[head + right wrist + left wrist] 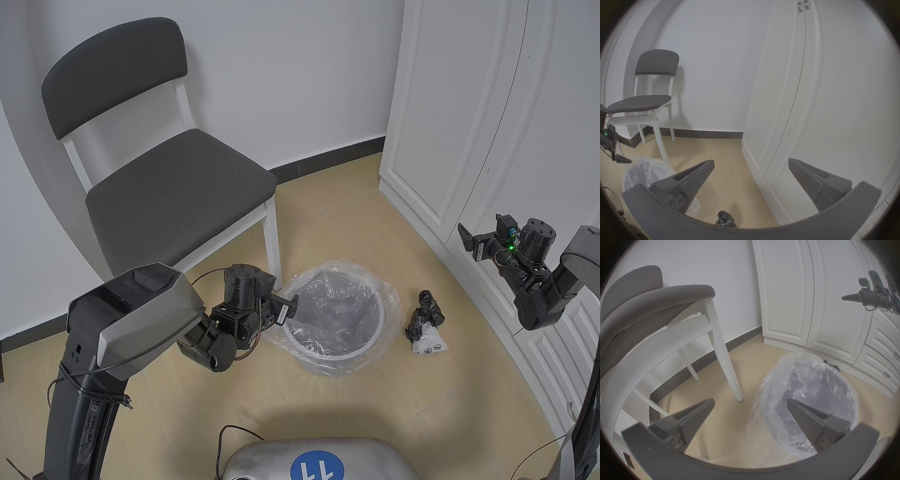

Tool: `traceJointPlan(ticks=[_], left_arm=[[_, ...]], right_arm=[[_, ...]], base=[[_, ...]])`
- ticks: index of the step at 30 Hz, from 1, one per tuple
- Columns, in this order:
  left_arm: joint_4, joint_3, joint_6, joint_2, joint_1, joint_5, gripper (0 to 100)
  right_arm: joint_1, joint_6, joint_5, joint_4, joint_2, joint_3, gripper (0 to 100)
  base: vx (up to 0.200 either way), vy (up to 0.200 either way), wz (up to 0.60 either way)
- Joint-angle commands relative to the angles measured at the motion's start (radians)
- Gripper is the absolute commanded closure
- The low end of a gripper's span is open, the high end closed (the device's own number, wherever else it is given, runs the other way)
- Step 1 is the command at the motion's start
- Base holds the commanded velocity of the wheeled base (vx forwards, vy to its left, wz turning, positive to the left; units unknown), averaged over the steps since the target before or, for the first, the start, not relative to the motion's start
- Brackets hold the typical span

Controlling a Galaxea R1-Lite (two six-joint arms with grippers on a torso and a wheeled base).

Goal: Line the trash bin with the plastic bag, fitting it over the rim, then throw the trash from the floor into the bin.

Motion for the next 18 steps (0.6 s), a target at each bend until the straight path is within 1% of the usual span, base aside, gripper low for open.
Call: traceJointPlan(ticks=[1,3,11,15,18], left_arm=[[0.0,0.016,-0.016,-0.02,0.029,0.0,0],[0.002,0.012,-0.032,-0.012,0.04,0.0,0],[0.002,-0.036,-0.03,0.043,0.068,0.0,0],[0.003,-0.08,-0.032,0.074,0.08,0.001,0],[0.006,-0.154,-0.032,0.109,0.094,0.003,0]], right_arm=[[0.0,-0.001,0.0,0.0,0.01,-0.006,0],[0.0,-0.001,0.0,0.001,0.011,-0.007,0],[-0.003,-0.001,0.0,0.001,0.019,-0.011,0],[-0.003,0.0,0.0,0.001,0.019,-0.011,0],[-0.003,0.0,0.0,0.003,0.019,-0.017,0]], base=[[0.0,0.0,0.0],[0.0,0.0,0.0],[0.0,0.0,0.0],[0.0,0.0,0.0],[0.0,0.0,0.0]])
